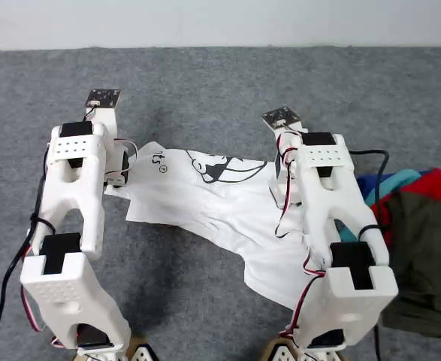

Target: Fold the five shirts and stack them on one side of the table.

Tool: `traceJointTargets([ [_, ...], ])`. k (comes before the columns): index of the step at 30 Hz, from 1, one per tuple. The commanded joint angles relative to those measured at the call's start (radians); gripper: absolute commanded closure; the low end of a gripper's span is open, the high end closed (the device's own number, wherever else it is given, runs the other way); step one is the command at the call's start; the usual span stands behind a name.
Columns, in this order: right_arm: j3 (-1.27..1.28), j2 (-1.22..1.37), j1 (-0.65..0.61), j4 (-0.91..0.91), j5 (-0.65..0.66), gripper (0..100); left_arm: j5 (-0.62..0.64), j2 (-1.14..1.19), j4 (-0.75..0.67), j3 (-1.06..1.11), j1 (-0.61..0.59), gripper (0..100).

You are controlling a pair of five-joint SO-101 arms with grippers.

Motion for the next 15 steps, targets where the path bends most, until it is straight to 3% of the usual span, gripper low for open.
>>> traceJointTargets([
  [1,-0.031,-0.033,0.005,0.068,-0.009,89.4,-0.005,-0.014,0.000,-0.005,0.000,99],
  [7,-0.081,-0.143,0.004,0.220,-0.012,89.4,-0.005,-0.014,0.002,-0.005,0.000,99],
  [15,-0.075,-0.162,0.002,0.225,-0.006,89.4,-0.005,-0.014,0.002,-0.005,0.000,99],
])
